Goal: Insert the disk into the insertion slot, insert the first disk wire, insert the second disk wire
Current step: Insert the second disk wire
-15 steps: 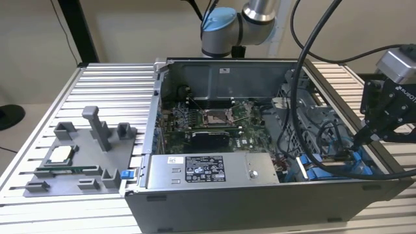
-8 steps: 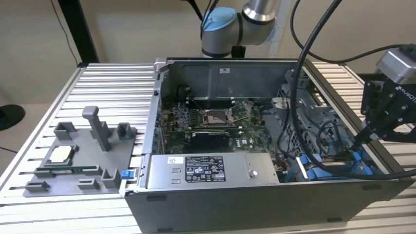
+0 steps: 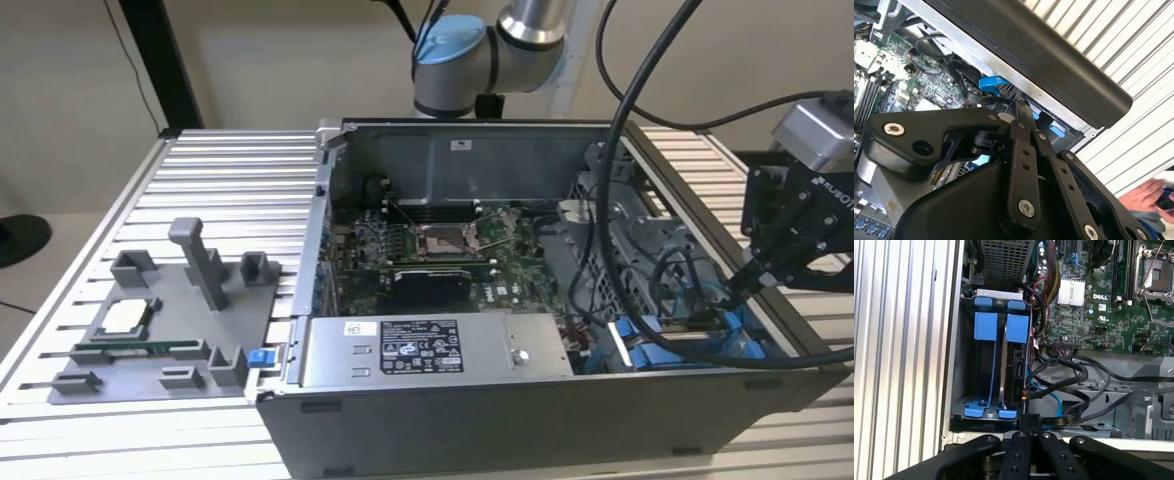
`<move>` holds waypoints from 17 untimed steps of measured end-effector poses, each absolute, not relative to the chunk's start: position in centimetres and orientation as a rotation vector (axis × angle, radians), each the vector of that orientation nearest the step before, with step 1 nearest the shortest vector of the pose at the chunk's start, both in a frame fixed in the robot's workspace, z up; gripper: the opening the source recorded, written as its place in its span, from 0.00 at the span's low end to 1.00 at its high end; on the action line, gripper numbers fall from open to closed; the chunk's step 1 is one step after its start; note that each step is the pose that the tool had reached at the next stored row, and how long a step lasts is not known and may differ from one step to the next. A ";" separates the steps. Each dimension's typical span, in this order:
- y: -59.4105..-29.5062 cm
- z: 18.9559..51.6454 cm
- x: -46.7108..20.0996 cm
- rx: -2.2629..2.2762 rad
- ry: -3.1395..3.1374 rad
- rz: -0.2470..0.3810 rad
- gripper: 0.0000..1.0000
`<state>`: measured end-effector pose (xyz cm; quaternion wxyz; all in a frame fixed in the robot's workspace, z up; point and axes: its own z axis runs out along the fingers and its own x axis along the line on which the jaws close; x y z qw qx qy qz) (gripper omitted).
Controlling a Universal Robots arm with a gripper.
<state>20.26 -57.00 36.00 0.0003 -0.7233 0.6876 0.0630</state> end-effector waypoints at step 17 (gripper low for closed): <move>-57.5 36.0 20.5 -2.300 2.174 0.247 1.00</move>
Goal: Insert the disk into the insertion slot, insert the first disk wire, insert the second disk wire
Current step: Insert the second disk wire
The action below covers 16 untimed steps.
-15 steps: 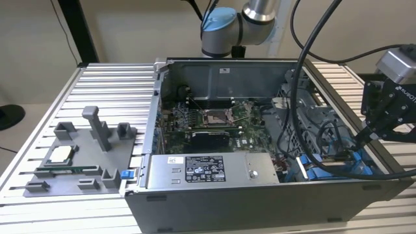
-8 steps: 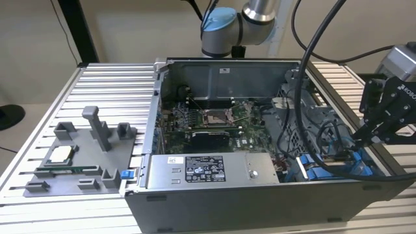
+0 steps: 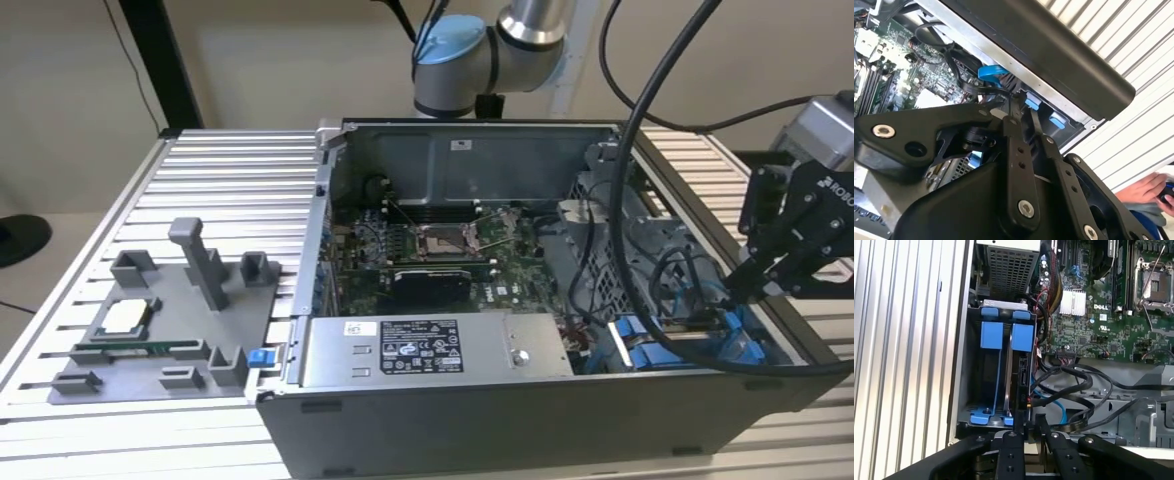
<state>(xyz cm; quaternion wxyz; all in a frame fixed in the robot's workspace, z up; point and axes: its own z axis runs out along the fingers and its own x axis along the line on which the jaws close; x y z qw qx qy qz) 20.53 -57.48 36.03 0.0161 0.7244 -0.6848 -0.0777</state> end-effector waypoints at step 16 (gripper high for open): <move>-56.8 35.5 20.6 2.282 -2.134 -0.196 0.00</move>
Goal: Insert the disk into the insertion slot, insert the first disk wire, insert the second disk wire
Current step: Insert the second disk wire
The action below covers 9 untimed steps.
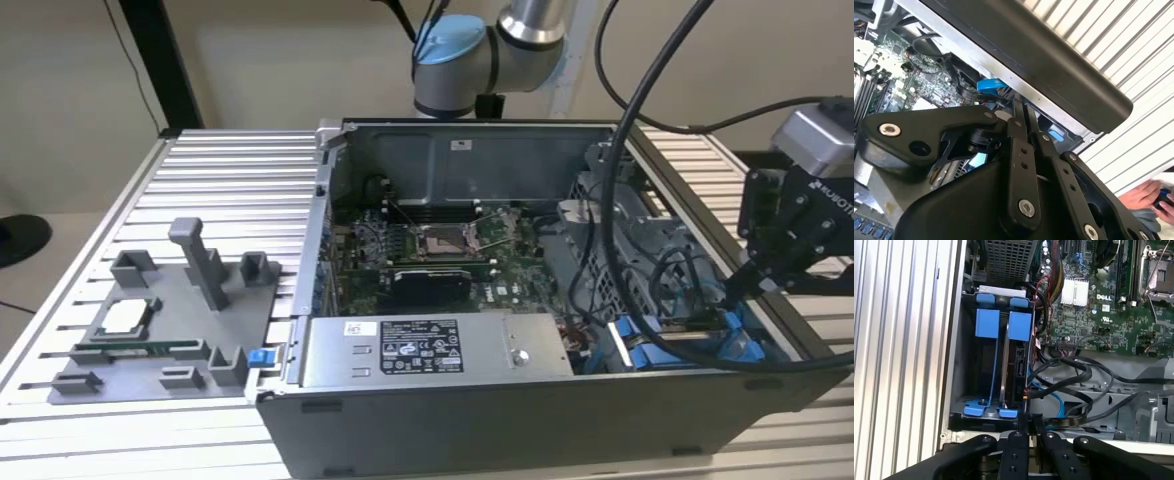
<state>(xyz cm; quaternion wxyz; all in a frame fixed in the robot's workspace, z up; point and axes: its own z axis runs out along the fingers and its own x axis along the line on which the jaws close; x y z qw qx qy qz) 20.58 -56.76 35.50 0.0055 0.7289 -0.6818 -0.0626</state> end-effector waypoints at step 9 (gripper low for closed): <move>-56.7 37.5 20.1 2.282 -2.134 -0.196 0.00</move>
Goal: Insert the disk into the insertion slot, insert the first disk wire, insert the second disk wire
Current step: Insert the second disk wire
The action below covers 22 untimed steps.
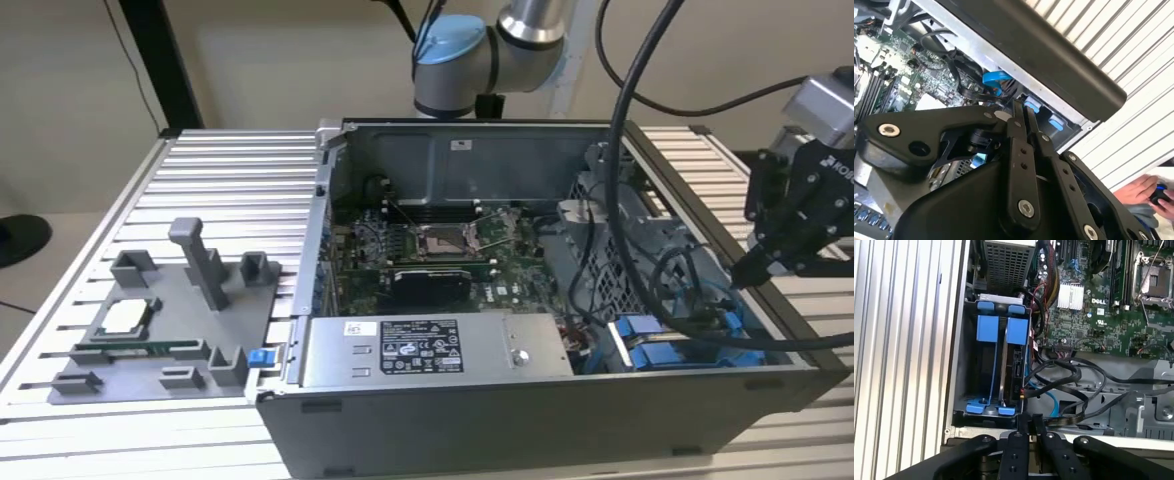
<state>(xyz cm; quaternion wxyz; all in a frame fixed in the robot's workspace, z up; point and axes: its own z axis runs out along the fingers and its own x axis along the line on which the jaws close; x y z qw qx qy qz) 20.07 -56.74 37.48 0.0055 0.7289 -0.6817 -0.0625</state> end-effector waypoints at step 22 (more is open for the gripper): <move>-56.4 38.1 14.0 2.282 -2.134 -0.196 0.00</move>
